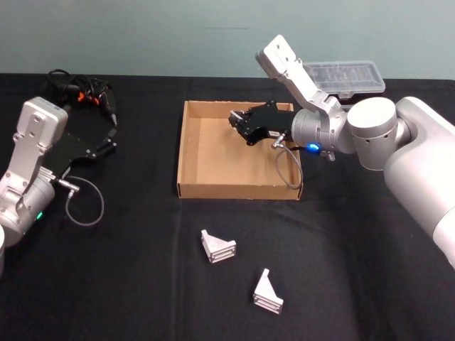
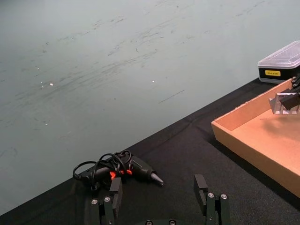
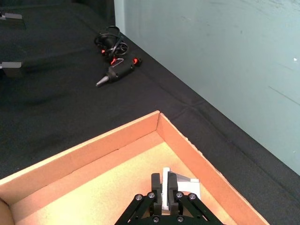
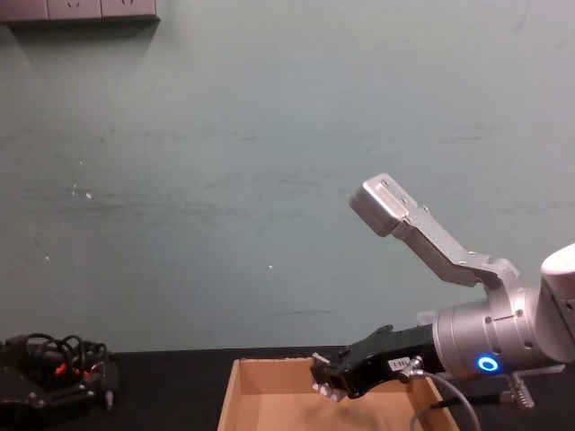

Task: Use one hand to pick up the angle iron from the table and place it into the box.

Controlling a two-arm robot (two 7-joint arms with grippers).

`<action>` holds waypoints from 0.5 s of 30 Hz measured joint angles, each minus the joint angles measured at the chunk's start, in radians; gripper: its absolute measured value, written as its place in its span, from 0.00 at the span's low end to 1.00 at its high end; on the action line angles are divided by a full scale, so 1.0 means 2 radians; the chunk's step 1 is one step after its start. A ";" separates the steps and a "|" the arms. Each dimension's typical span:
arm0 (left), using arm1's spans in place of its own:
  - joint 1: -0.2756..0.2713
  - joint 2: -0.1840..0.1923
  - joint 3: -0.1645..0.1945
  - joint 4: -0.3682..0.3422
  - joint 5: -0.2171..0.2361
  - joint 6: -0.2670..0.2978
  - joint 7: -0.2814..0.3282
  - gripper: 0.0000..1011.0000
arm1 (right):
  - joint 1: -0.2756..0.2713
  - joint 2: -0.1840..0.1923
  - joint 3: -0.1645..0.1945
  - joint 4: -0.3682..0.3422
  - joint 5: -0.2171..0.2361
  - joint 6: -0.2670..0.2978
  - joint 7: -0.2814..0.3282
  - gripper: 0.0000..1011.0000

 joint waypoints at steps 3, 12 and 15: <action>0.000 0.000 0.000 0.000 0.000 0.000 0.000 0.99 | -0.001 0.000 0.002 0.000 -0.001 0.000 0.002 0.09; 0.000 0.000 0.000 0.000 0.000 0.000 0.000 0.99 | -0.007 0.003 0.005 -0.008 -0.003 0.003 0.006 0.24; 0.000 0.000 0.000 0.000 0.000 0.000 0.000 0.99 | -0.010 0.005 0.005 -0.012 -0.004 0.003 0.006 0.33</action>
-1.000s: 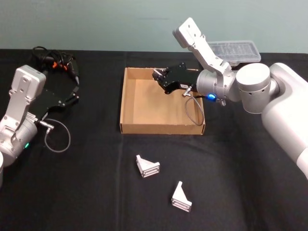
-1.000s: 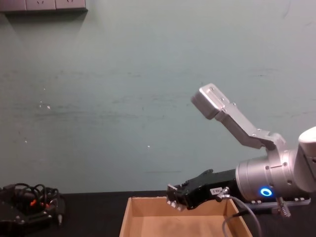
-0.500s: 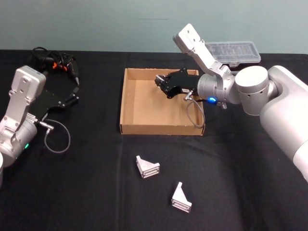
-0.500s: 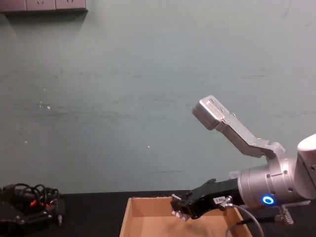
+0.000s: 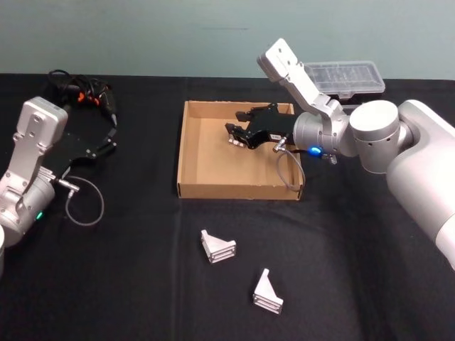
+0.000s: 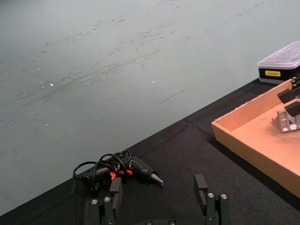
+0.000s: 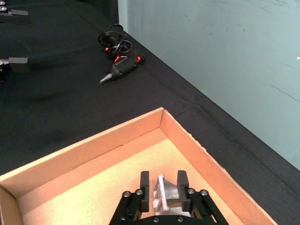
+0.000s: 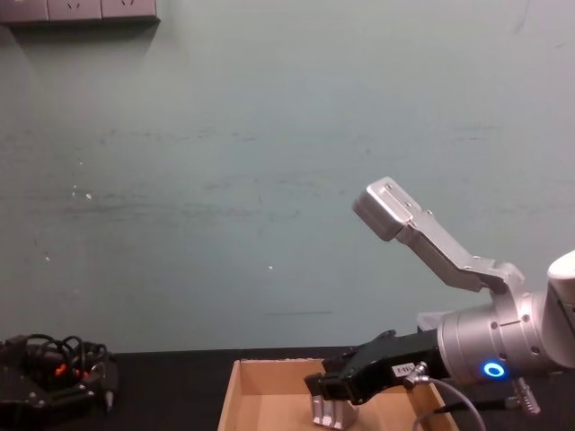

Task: Use one hand to pick up the angle iron from the table and place it into the box.

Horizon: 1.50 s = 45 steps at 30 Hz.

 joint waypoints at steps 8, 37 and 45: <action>0.000 0.000 0.000 0.000 0.000 0.000 0.000 0.99 | -0.014 0.013 0.009 -0.032 0.003 0.000 -0.002 0.59; 0.000 0.000 0.000 0.000 0.000 0.000 0.000 0.99 | -0.212 0.198 0.081 -0.416 0.099 0.032 -0.015 0.99; 0.000 0.000 0.000 0.000 0.000 0.000 0.000 0.99 | -0.255 0.240 0.085 -0.472 0.126 0.045 -0.007 0.99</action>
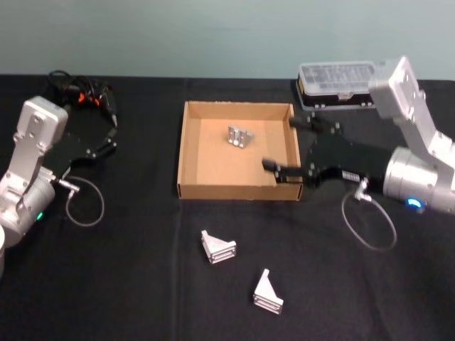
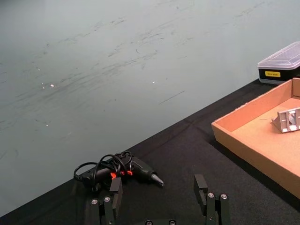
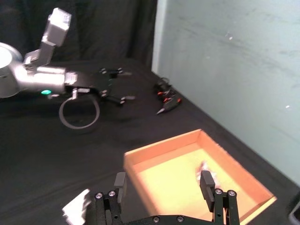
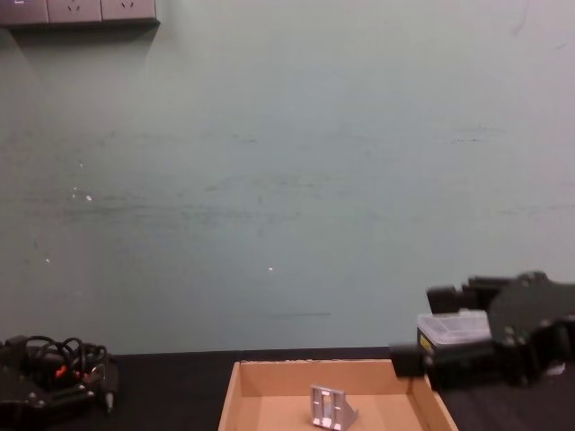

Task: Use one hand to pick up the angle iron from the table and place it into the box.

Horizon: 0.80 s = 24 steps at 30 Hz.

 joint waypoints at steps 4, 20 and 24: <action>0.000 0.000 0.000 0.000 0.000 0.000 0.000 0.99 | -0.018 0.017 -0.001 -0.020 0.009 0.007 0.002 0.99; 0.000 0.000 0.000 0.000 0.000 0.000 0.000 0.99 | -0.035 0.074 -0.034 -0.056 0.041 0.014 0.055 0.99; 0.000 0.000 0.000 0.000 0.000 0.000 0.000 0.99 | -0.032 0.085 -0.040 -0.060 0.042 0.015 0.065 0.99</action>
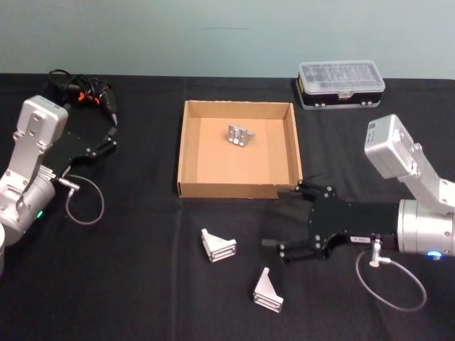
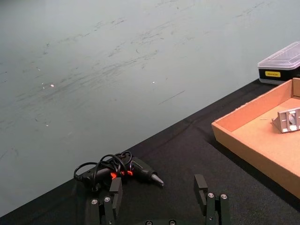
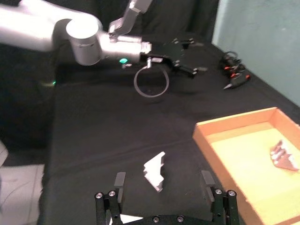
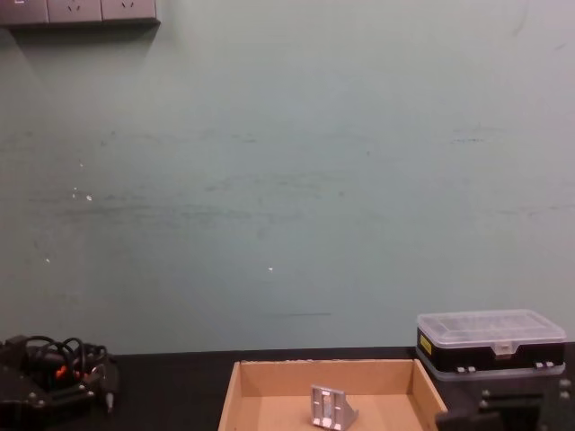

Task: Use one hand to pick up the angle iron from the table and place it into the box.

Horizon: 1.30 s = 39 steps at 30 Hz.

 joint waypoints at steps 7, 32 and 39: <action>0.000 0.000 0.000 0.000 0.000 0.000 0.000 0.99 | 0.009 0.020 -0.017 -0.006 -0.002 0.001 0.019 0.99; 0.000 0.000 0.000 0.000 0.000 0.000 0.000 0.99 | 0.030 0.026 -0.067 0.009 -0.019 0.007 0.024 0.99; 0.000 0.000 0.000 0.000 0.000 0.000 0.000 0.99 | 0.033 0.029 -0.078 0.000 -0.028 0.011 0.028 0.99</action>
